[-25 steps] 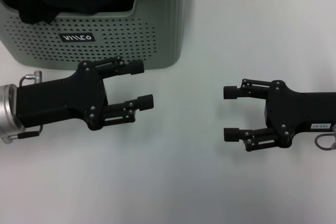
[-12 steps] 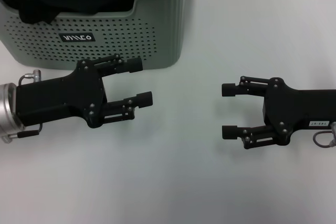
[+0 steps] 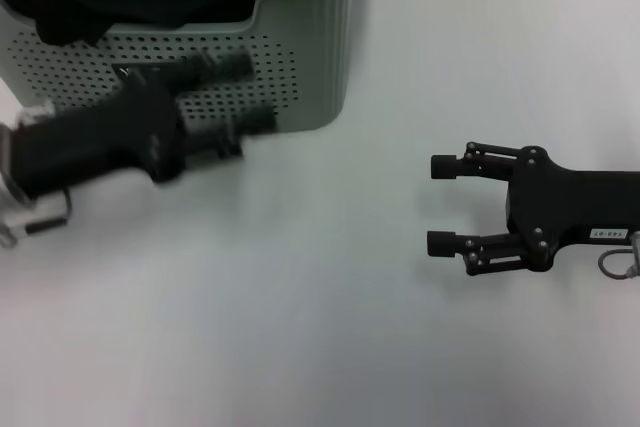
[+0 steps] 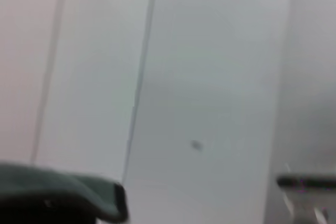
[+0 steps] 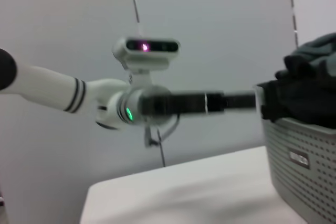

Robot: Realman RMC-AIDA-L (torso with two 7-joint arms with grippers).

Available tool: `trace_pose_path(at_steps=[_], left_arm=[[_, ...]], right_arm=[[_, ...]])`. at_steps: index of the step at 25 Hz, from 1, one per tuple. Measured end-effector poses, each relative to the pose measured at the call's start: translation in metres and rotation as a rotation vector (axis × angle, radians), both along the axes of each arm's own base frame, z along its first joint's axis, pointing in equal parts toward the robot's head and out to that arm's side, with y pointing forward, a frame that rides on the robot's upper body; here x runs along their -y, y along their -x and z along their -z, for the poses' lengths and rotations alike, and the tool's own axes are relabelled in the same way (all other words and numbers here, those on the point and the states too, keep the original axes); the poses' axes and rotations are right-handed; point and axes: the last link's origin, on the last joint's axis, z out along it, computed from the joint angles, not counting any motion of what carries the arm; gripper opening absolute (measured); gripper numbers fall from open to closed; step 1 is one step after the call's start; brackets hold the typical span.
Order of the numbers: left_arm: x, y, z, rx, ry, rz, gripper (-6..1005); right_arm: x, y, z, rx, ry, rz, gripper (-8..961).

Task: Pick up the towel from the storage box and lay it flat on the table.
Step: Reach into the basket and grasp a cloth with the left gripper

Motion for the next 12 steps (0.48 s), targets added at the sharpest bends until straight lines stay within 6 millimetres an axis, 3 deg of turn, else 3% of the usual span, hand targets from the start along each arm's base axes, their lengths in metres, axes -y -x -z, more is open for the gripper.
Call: trace_pose_path(at_steps=[7, 12], left_arm=[[-0.017, -0.028, -0.032, 0.079, 0.049, -0.083, 703], [-0.035, -0.028, -0.037, 0.067, 0.063, -0.233, 698]], right_arm=[[0.004, -0.012, 0.004, 0.016, -0.031, 0.037, 848], [0.006, -0.016, 0.007, 0.007, -0.038, 0.056, 845]])
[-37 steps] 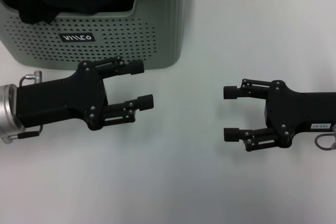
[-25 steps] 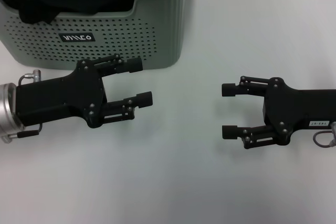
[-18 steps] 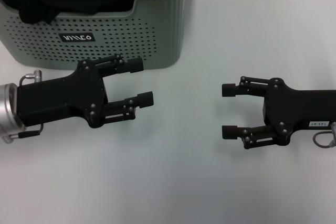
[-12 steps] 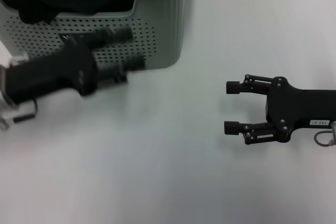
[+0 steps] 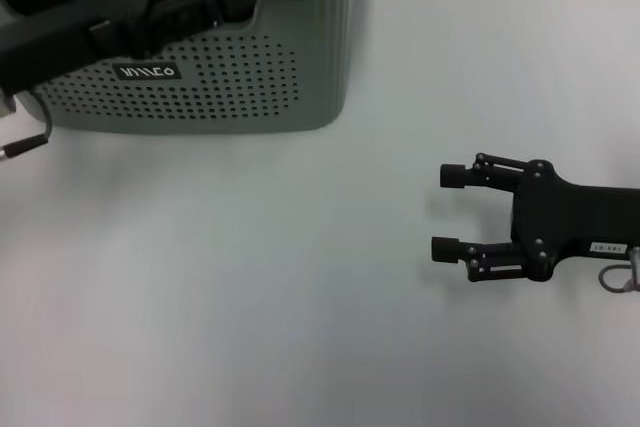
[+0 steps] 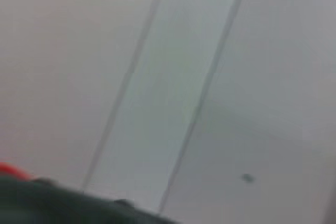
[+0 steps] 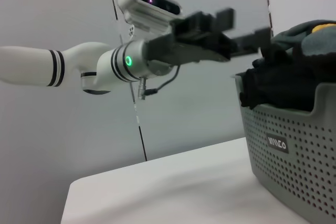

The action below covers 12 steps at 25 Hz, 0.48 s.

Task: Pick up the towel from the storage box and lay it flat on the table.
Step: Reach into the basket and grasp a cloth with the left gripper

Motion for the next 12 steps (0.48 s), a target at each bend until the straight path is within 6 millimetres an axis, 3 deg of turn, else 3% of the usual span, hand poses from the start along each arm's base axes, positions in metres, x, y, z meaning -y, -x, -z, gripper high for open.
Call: trace_pose_path(at_steps=[8, 12], left_arm=[[-0.021, 0.02, 0.006, -0.075, -0.029, -0.195, 683], [-0.027, 0.017, 0.012, -0.072, -0.016, -0.201, 670]], right_arm=[[0.004, -0.007, -0.001, -0.01, -0.015, 0.021, 840], [0.004, -0.007, -0.002, -0.012, -0.018, 0.021, 838]])
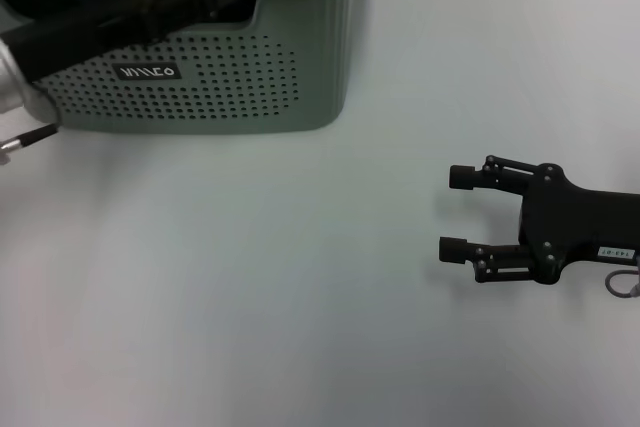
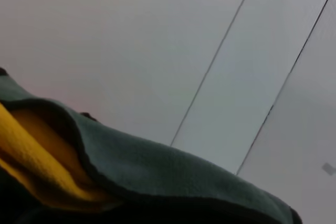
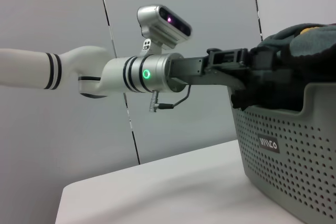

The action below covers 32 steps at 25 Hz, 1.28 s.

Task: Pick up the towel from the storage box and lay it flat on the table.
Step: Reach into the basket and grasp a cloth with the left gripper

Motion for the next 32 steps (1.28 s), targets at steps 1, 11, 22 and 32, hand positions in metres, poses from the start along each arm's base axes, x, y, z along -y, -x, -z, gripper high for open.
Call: trace_pose_path(at_steps=[1, 11, 22, 32], left_arm=[[-0.002, -0.003, 0.001, 0.004, 0.006, 0.008, 666], [-0.01, -0.023, 0.004, 0.038, 0.025, 0.06, 634], [-0.02, -0.031, 0.009, 0.074, 0.055, 0.05, 598], [-0.025, -0.033, 0.01, 0.124, 0.031, 0.064, 352]], right_arm=[[0.0, 0.0, 0.0, 0.0, -0.001, 0.0, 837], [0.0, -0.002, 0.001, 0.007, -0.015, 0.001, 831], [0.001, -0.005, 0.004, 0.018, -0.029, 0.006, 824], [0.002, -0.008, 0.004, 0.019, -0.046, 0.003, 818]])
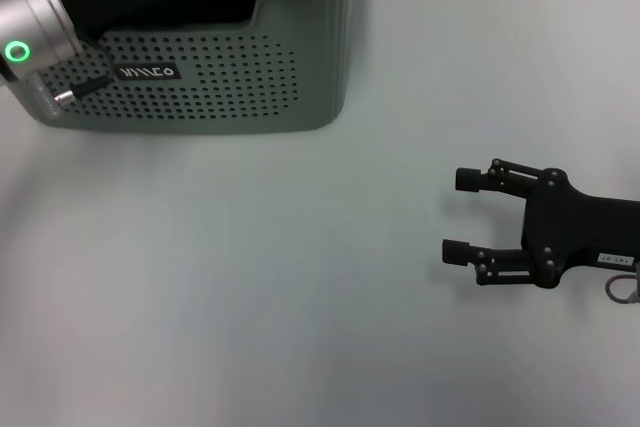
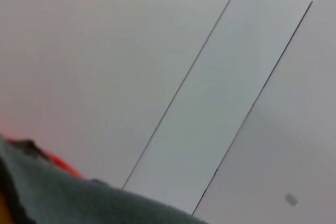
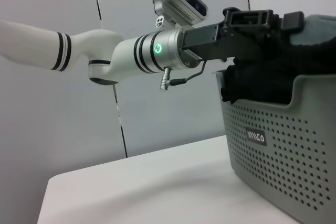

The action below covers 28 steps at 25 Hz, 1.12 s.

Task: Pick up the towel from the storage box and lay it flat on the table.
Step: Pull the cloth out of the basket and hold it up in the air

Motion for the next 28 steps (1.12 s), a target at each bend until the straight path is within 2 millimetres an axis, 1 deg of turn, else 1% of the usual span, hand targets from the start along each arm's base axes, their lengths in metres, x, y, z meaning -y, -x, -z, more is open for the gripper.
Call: trace_pose_path(at_steps=[5, 8, 11, 12, 14, 16, 19, 22, 28], left_arm=[[0.01, -0.003, -0.006, 0.057, -0.032, 0.066, 159], [0.025, -0.011, -0.012, 0.089, -0.043, 0.199, 123], [0.047, -0.024, -0.019, 0.124, -0.041, 0.406, 88], [0.059, -0.029, -0.024, 0.158, -0.048, 0.509, 76], [0.07, -0.034, -0.029, 0.183, -0.06, 0.606, 59], [0.08, -0.038, -0.029, 0.162, -0.054, 0.718, 50], [0.089, -0.044, -0.024, 0.105, 0.02, 0.833, 36], [0.093, -0.047, -0.023, 0.105, 0.069, 0.88, 36], [0.092, -0.042, -0.028, 0.128, 0.03, 0.84, 36]], right_arm=[[-0.002, -0.001, -0.003, -0.014, -0.037, 0.006, 815], [-0.003, -0.001, -0.008, -0.044, -0.089, 0.009, 813], [-0.005, 0.001, -0.013, -0.094, -0.152, 0.01, 811], [-0.006, 0.002, -0.016, -0.115, -0.173, 0.012, 811], [-0.008, 0.004, -0.022, -0.155, -0.218, 0.012, 810], [-0.009, 0.006, -0.027, -0.19, -0.259, -0.003, 808], [-0.008, 0.009, -0.031, -0.22, -0.315, -0.036, 807], [-0.009, 0.012, -0.031, -0.224, -0.341, -0.06, 805], [-0.008, 0.019, -0.03, -0.23, -0.341, -0.122, 801]])
